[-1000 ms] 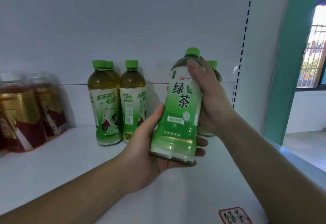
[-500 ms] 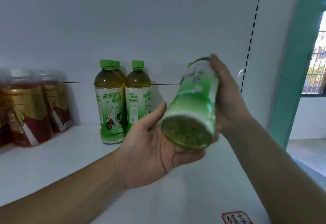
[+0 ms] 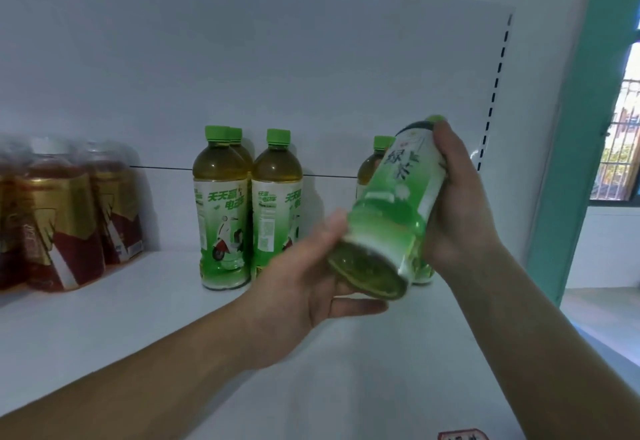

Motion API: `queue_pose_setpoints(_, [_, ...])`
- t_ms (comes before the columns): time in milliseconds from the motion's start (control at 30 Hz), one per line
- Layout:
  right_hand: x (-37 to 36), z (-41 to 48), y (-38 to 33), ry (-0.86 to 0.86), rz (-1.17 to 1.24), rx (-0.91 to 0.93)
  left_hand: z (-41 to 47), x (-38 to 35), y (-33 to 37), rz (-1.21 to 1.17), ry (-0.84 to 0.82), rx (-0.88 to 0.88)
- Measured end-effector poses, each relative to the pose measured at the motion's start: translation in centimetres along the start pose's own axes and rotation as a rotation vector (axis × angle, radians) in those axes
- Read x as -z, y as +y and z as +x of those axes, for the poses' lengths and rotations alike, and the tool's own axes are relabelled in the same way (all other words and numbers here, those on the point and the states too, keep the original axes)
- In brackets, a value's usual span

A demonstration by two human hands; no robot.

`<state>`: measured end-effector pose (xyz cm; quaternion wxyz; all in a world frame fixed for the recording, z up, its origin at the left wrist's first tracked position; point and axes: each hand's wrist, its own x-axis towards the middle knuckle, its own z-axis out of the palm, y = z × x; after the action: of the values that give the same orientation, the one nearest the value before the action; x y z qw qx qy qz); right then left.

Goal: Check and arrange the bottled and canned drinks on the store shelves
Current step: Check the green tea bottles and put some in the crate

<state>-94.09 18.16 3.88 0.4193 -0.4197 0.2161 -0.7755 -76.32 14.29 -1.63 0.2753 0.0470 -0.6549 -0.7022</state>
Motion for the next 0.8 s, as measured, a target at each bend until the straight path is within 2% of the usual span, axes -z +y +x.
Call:
queue_pose_setpoints(67, [-0.9, -0.9, -0.2, -0.027, -0.180, 0.159, -0.2, -0.1, 0.0, 0.192, 0.027, -0.053])
queue_pose_setpoints(133, [-1.8, -2.3, 0.2, -0.061, -0.490, 0.346, -0.1, -0.1, -0.2, 0.299, 0.067, -0.091])
queue_pose_setpoints(233, [-3.0, -3.7, 1.7, -0.259, -0.840, 0.554, 0.2, 0.6, -1.1, 0.486, 0.228, -0.180])
queue_pose_setpoints(333, [-2.6, -3.6, 3.1, -0.372, -1.007, 0.717, 0.5, 1.3, -1.8, 0.591, 0.270, -0.293])
queue_pose_setpoints(500, [-2.1, -3.5, 3.0, -0.358, -0.943, 0.713, 0.4, 1.2, -1.6, 0.608, 0.338, -0.369])
queue_pose_setpoints(667, [-2.1, -3.4, 3.2, -0.283, -1.018, 0.577, 0.0, 1.1, -1.2, 0.632, 0.303, -0.244])
queue_pose_setpoints(800, [-2.0, -3.5, 3.0, -0.243, -1.009, 0.479, -0.3, 1.1, -0.6, 0.646, 0.360, -0.203])
